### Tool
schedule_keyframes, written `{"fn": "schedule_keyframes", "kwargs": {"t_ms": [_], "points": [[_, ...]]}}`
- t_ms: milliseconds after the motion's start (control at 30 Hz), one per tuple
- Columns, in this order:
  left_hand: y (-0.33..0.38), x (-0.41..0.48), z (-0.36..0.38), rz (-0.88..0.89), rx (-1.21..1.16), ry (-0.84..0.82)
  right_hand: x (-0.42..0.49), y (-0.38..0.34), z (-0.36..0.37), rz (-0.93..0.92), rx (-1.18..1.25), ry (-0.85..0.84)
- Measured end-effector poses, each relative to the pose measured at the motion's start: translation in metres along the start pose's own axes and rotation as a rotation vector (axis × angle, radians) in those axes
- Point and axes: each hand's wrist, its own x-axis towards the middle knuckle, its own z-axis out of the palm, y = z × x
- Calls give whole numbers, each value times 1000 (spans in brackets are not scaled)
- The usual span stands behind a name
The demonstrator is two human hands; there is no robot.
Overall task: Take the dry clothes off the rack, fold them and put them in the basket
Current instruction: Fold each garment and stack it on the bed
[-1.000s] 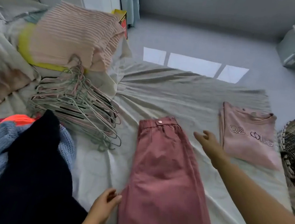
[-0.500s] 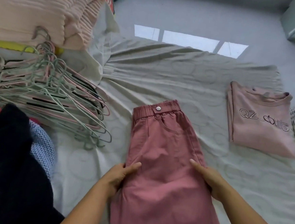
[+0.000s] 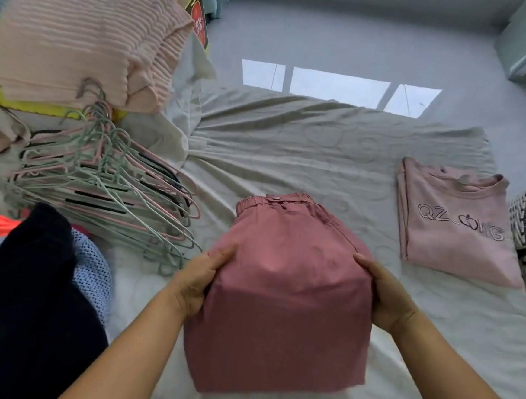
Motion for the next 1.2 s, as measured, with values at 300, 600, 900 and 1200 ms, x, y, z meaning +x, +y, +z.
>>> {"fn": "schedule_keyframes", "kwargs": {"t_ms": [300,600,900,1200], "points": [[77,-39,41,365,260,-176,-62,-87,-9,-425,-192,-129],[-137,-54,11,-28,377,102,-55,96,-116,-23,-585,277],[-172,-45,9,141,731,595,-32,140,-126,-159,-553,487],[-129,-36,31,90,582,288,-26,112,-112,-219,-488,357]]}}
